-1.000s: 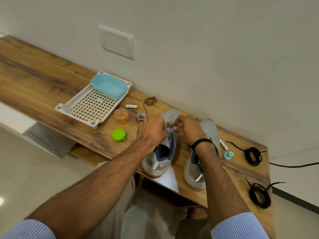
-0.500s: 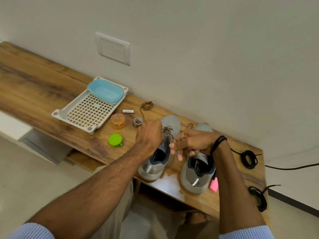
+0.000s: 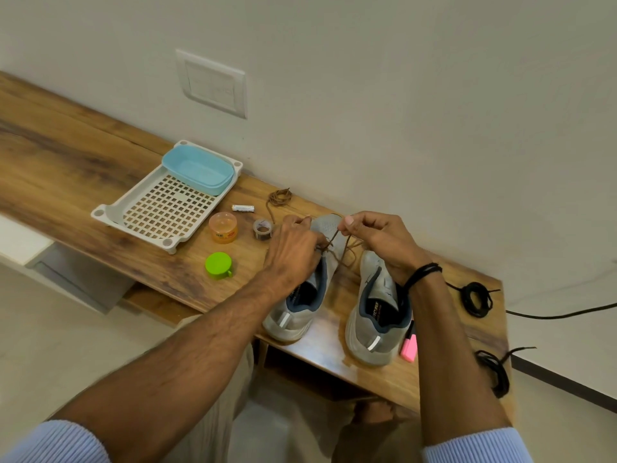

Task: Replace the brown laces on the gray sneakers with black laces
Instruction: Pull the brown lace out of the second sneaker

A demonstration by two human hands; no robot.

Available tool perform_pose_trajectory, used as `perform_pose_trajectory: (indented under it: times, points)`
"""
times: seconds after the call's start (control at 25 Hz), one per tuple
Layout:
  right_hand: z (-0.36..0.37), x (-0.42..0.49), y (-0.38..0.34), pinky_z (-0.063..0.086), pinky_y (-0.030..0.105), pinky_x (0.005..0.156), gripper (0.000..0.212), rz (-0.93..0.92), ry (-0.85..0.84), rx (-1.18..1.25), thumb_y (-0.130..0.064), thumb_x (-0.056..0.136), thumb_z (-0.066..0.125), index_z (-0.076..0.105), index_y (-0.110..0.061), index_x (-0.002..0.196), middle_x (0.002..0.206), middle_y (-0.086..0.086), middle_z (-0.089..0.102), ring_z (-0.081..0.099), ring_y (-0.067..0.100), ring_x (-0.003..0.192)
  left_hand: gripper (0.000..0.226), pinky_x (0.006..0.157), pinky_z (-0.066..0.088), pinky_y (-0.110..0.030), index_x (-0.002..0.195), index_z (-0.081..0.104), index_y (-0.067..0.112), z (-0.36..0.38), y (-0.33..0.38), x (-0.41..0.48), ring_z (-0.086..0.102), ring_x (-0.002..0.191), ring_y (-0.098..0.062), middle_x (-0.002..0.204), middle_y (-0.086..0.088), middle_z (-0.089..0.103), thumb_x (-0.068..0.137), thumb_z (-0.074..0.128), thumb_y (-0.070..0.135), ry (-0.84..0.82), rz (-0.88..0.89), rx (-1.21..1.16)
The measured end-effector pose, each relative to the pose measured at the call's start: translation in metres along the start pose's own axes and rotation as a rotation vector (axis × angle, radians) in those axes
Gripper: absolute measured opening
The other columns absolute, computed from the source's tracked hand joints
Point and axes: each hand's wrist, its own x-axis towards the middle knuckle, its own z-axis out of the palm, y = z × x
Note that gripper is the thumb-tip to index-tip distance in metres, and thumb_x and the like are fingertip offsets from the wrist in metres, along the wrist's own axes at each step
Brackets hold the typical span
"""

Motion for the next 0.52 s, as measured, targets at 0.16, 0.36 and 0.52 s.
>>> perform_pose_trajectory:
  times: [0.16,0.36,0.52]
  points:
    - [-0.007,0.008,0.009,0.055,0.027,0.069,0.023,0.034,0.176,-0.026,-0.029,0.093,0.066,0.075,-0.011,0.082,0.074,0.001,0.070,0.065,0.013,0.066,0.021,0.091,0.040,-0.038,0.101,0.072,0.019,0.004,0.000,0.000,0.044,0.116,-0.025,0.110,-0.002,0.068,0.094,0.057,0.031,0.074,-0.041,-0.117]
    - [-0.012,0.016,0.023,0.049,0.027,0.072,0.025,0.174,0.433,-0.449,-0.031,0.091,0.064,0.076,-0.011,0.082,0.088,0.000,0.074,0.062,0.014,0.077,0.025,0.088,0.046,-0.047,0.078,0.058,0.020,0.002,0.002,0.008,0.055,0.084,-0.018,0.081,0.004,0.062,0.092,0.044,0.036,0.076,-0.236,-0.607]
    - [-0.010,0.016,0.020,0.053,0.029,0.077,0.024,0.165,0.453,-0.456,-0.030,0.089,0.066,0.075,-0.010,0.079,0.081,0.000,0.072,0.066,0.018,0.084,0.028,0.072,0.050,-0.034,0.103,0.060,0.002,-0.018,0.006,0.013,0.060,0.080,-0.011,0.089,-0.003,0.067,0.097,0.041,0.021,0.270,-0.568,-1.260]
